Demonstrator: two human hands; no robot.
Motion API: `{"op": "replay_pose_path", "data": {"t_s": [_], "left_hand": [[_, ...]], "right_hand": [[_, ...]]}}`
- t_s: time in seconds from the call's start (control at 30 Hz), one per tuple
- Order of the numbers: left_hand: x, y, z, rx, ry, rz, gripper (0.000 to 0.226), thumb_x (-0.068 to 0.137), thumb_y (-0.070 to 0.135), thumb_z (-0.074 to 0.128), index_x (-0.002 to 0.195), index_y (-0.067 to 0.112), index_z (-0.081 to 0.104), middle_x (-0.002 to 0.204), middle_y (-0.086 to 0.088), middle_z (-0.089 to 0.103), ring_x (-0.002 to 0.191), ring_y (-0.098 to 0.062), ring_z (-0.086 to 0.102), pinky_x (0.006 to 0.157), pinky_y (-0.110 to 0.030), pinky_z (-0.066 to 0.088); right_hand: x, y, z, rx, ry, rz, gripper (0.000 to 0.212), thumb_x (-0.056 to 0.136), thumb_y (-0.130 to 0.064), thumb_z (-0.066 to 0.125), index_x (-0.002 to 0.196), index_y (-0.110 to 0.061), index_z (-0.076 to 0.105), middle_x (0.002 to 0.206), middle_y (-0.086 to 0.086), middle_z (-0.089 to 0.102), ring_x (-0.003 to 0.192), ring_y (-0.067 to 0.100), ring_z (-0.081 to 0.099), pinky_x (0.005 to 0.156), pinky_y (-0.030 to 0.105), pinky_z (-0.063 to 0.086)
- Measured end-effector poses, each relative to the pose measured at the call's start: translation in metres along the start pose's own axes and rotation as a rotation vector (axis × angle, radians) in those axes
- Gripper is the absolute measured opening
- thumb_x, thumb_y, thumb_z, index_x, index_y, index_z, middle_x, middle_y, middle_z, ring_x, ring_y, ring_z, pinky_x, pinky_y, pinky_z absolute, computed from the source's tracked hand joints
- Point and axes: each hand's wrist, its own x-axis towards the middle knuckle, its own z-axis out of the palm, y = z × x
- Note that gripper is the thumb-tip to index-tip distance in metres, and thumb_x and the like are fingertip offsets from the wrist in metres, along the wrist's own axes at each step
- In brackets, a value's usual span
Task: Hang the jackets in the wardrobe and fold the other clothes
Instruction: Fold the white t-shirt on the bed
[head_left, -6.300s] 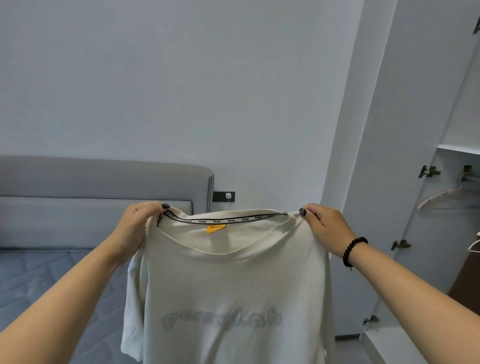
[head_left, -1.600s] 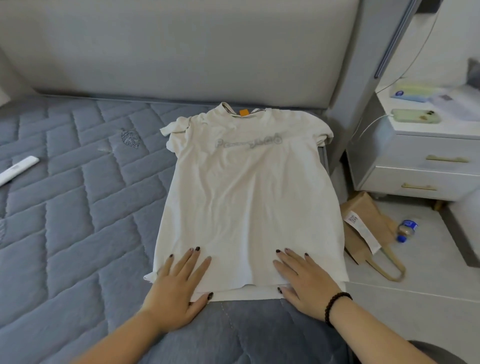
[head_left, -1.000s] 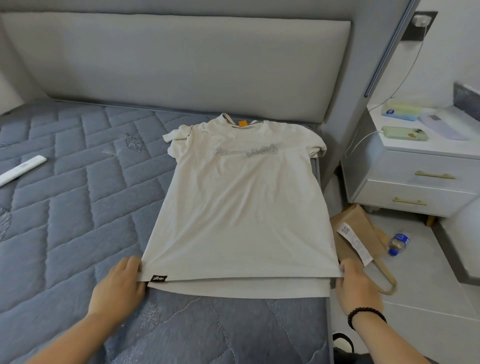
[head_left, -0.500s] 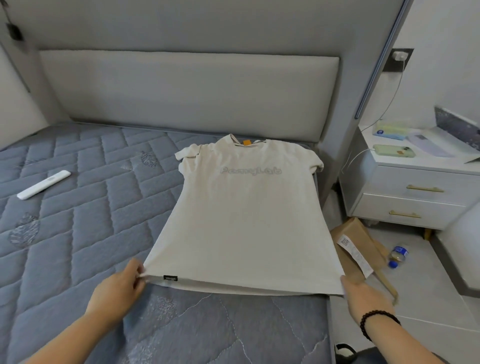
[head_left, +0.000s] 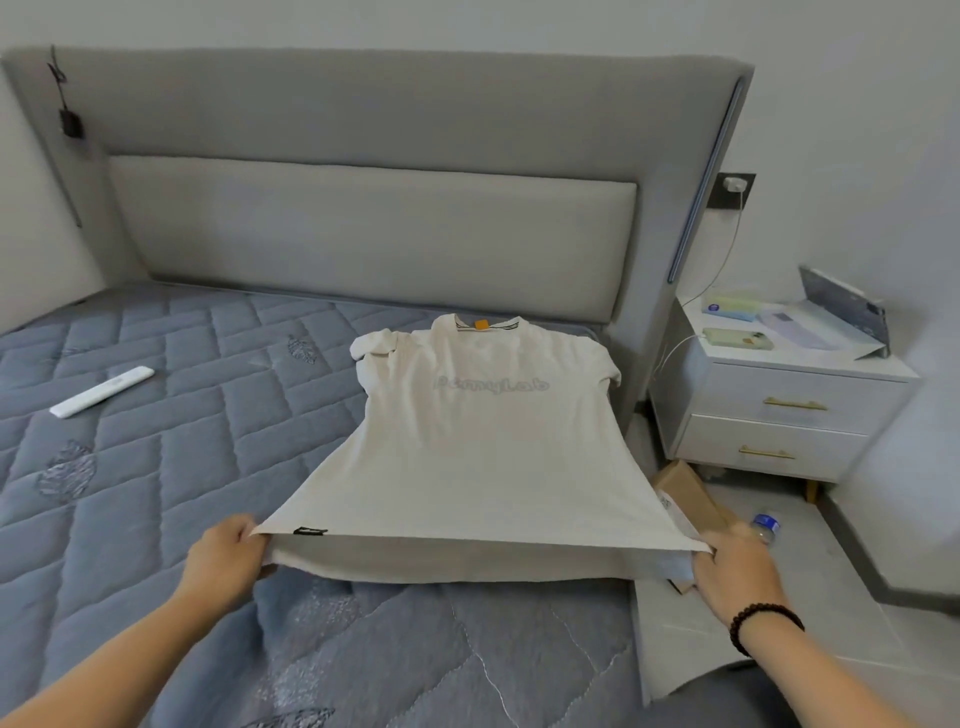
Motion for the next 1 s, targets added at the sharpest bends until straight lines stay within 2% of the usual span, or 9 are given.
{"op": "replay_pose_path", "data": {"t_s": [0.1, 0.23, 0.37, 0.5, 0.63, 0.67, 0.77, 0.9, 1.0], "left_hand": [[-0.011, 0.012, 0.004, -0.275, 0.041, -0.129, 0.019, 0.092, -0.004, 0.046, 0.077, 0.007, 0.046, 0.070, -0.024, 0.061, 0.059, -0.031, 0.063, 0.057, -0.040, 0.057], [-0.011, 0.010, -0.013, -0.052, 0.071, -0.007, 0.020, 0.085, -0.006, 0.052, 0.071, 0.006, 0.044, 0.063, -0.019, 0.057, 0.052, -0.028, 0.054, 0.055, -0.041, 0.052], [-0.006, -0.001, -0.055, 0.390, -0.126, 0.219, 0.025, 0.078, 0.004, 0.064, 0.065, 0.012, 0.045, 0.054, -0.002, 0.054, 0.052, -0.021, 0.052, 0.051, -0.032, 0.042], [0.000, -0.012, -0.078, 0.906, -0.257, 0.353, 0.022, 0.077, 0.027, 0.063, 0.069, 0.025, 0.043, 0.065, 0.004, 0.055, 0.066, -0.013, 0.053, 0.058, -0.027, 0.037], [-0.008, -0.026, -0.059, 1.235, -0.424, 0.459, 0.016, 0.088, 0.036, 0.045, 0.078, 0.035, 0.033, 0.100, 0.009, 0.061, 0.095, -0.013, 0.058, 0.074, -0.028, 0.042], [-0.011, -0.030, -0.050, 1.305, -0.457, 0.508, 0.005, 0.091, 0.034, 0.041, 0.087, 0.037, 0.038, 0.110, 0.008, 0.062, 0.104, -0.015, 0.059, 0.080, -0.028, 0.043], [-0.018, -0.047, -0.026, 1.450, -0.534, 0.604, 0.030, 0.095, 0.029, 0.036, 0.124, 0.027, 0.043, 0.121, 0.001, 0.061, 0.110, -0.024, 0.059, 0.086, -0.032, 0.044], [-0.018, -0.060, -0.020, 1.474, -0.566, 0.644, 0.036, 0.097, 0.029, 0.034, 0.133, 0.027, 0.038, 0.121, -0.002, 0.060, 0.110, -0.027, 0.059, 0.087, -0.033, 0.044], [-0.012, -0.064, -0.025, 1.390, -0.512, 0.616, 0.037, 0.097, 0.035, 0.036, 0.134, 0.032, 0.039, 0.124, 0.004, 0.061, 0.112, -0.022, 0.059, 0.089, -0.030, 0.044]], "right_hand": [[-0.003, -0.015, -0.007, 0.424, 0.111, 0.141, 0.035, 0.086, 0.008, 0.043, 0.074, -0.019, 0.062, 0.085, 0.013, 0.061, 0.069, 0.018, 0.053, 0.057, 0.029, 0.046], [-0.005, -0.014, -0.018, 0.573, 0.059, 0.269, 0.036, 0.087, 0.009, 0.043, 0.088, -0.021, 0.064, 0.085, 0.010, 0.062, 0.070, 0.029, 0.066, 0.060, 0.034, 0.059], [-0.008, 0.012, -0.034, -0.023, 0.021, -0.025, 0.036, 0.088, -0.003, 0.051, 0.112, -0.026, 0.063, 0.102, 0.004, 0.056, 0.083, 0.023, 0.057, 0.069, 0.027, 0.048], [-0.015, 0.022, -0.051, -0.688, -0.262, -0.258, 0.047, 0.092, -0.015, 0.044, 0.132, -0.041, 0.043, 0.122, -0.006, 0.048, 0.088, 0.013, 0.053, 0.067, 0.020, 0.043], [-0.024, 0.019, -0.046, -0.849, -0.419, -0.389, 0.032, 0.095, -0.019, 0.046, 0.122, -0.035, 0.050, 0.116, -0.005, 0.052, 0.096, 0.013, 0.056, 0.081, 0.023, 0.049], [-0.026, 0.017, -0.042, -0.882, -0.470, -0.407, 0.026, 0.096, -0.020, 0.045, 0.118, -0.032, 0.052, 0.108, -0.006, 0.051, 0.094, 0.013, 0.053, 0.083, 0.023, 0.047], [-0.034, 0.007, -0.032, -0.985, -0.556, -0.423, 0.011, 0.097, -0.016, 0.042, 0.100, -0.026, 0.047, 0.083, -0.005, 0.040, 0.088, 0.015, 0.043, 0.082, 0.025, 0.041], [-0.036, 0.005, -0.021, -1.069, -0.575, -0.382, 0.027, 0.097, -0.008, 0.041, 0.116, -0.018, 0.058, 0.119, 0.004, 0.059, 0.110, 0.020, 0.057, 0.087, 0.027, 0.045], [-0.034, 0.001, -0.017, -1.065, -0.548, -0.349, 0.029, 0.096, -0.008, 0.041, 0.117, -0.015, 0.060, 0.119, 0.004, 0.062, 0.108, 0.019, 0.060, 0.088, 0.027, 0.046]]}}
